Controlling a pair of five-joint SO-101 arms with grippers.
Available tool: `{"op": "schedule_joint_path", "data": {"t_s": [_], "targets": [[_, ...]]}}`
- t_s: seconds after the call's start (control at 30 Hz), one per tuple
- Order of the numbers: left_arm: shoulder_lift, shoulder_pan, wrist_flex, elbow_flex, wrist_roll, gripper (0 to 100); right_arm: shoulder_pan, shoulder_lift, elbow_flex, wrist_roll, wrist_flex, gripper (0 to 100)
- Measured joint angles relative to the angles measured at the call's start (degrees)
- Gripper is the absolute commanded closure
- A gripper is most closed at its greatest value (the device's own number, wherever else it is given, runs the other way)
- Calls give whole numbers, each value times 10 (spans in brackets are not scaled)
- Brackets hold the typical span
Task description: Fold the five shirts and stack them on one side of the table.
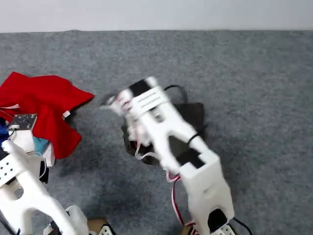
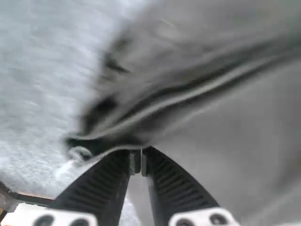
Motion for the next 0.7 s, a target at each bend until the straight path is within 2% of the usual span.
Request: {"op": "schedule_joint_path", "data": {"t_s": [0.13, 0.27, 0.37, 0.57, 0.7], "targets": [[0, 0, 0, 0, 0, 995, -55, 0, -13, 0, 0, 988], [0, 0, 0, 0, 0, 995, -53, 0, -47, 0, 0, 988], [0, 0, 0, 0, 0, 995, -19, 0, -84, 0, 0, 988], [0, 0, 0, 0, 0, 995, 92, 0, -169, 0, -11, 988], [0, 0, 0, 3, 1, 995, 133, 38, -183, 0, -93, 988]]}}
